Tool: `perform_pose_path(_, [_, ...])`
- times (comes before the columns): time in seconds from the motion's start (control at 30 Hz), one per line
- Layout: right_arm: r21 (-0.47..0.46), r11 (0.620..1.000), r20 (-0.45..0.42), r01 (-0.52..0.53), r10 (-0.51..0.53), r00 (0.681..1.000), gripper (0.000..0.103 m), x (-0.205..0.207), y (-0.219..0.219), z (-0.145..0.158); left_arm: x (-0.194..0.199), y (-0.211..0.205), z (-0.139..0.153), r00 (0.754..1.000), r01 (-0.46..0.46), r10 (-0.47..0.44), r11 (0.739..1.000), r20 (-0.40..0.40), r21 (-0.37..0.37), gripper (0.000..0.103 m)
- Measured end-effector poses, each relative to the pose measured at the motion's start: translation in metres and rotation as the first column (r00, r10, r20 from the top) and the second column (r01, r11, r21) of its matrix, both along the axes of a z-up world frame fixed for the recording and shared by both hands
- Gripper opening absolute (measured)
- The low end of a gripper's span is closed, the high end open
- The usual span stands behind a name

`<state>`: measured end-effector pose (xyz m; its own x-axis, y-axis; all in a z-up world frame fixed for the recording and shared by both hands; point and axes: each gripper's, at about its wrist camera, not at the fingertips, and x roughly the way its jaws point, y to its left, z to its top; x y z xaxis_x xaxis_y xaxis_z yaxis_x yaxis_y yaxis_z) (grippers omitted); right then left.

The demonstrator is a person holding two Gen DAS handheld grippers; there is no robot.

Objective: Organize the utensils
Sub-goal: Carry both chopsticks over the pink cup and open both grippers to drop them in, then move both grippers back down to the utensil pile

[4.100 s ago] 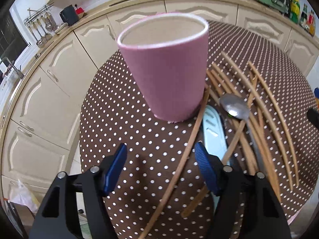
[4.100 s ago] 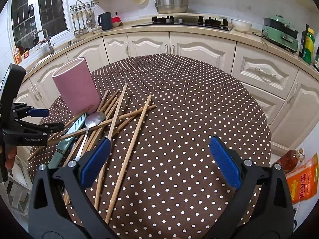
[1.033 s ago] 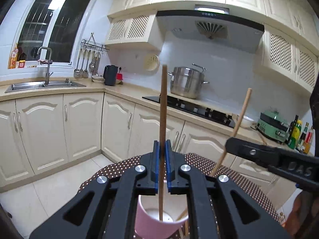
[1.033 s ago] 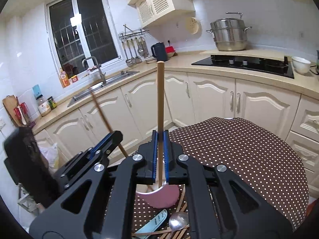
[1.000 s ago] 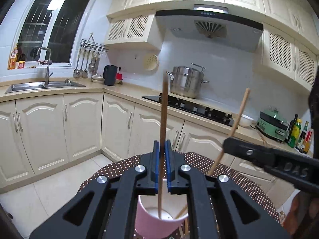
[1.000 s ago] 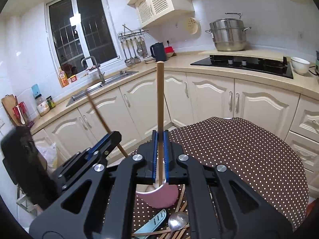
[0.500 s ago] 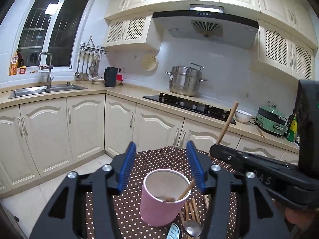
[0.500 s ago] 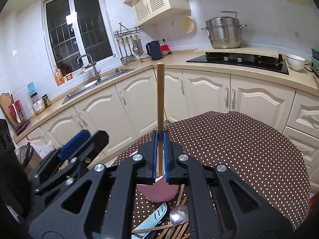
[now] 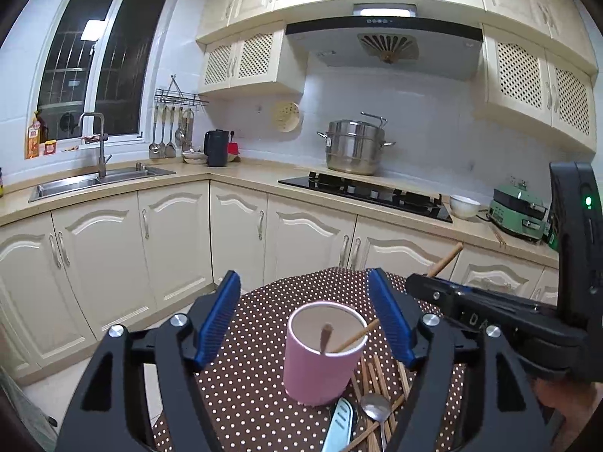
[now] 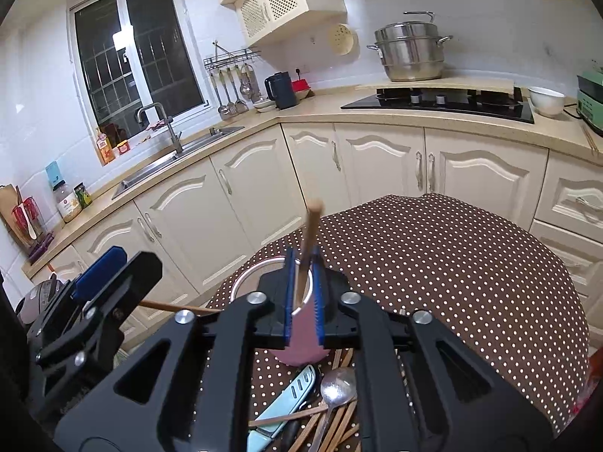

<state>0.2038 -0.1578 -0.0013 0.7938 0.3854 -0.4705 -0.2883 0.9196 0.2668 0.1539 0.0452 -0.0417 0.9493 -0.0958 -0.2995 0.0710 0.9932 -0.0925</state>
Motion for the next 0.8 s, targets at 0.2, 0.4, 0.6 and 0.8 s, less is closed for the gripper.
perform_pose_path(0.2, [0.022,0.999,0.033,0.026,-0.026,0.999,0.048,-0.02,-0.02,0.008,-0.01,-0.008,0.004,0.997,0.052,-0.049,0.997,-0.06,0.05,0.07])
perform_pose_path(0.4, [0.008,0.997,0.058,0.075,-0.075,0.995,0.055,-0.044,-0.05,0.01,-0.01,-0.028,-0.008,0.968,0.173,-0.14,0.974,-0.208,0.147,0.07])
perform_pose_path(0.6, [-0.086,0.988,-0.004,0.13,-0.13,0.991,0.058,-0.055,-0.073,-0.022,0.002,-0.058,-0.052,0.893,0.3,-0.176,0.919,-0.414,0.257,0.07])
perform_pose_path(0.8, [-0.09,0.988,-0.155,0.123,-0.136,0.979,0.058,-0.049,-0.087,-0.069,0.026,-0.068,-0.087,0.805,0.348,-0.197,0.921,-0.559,0.176,0.07])
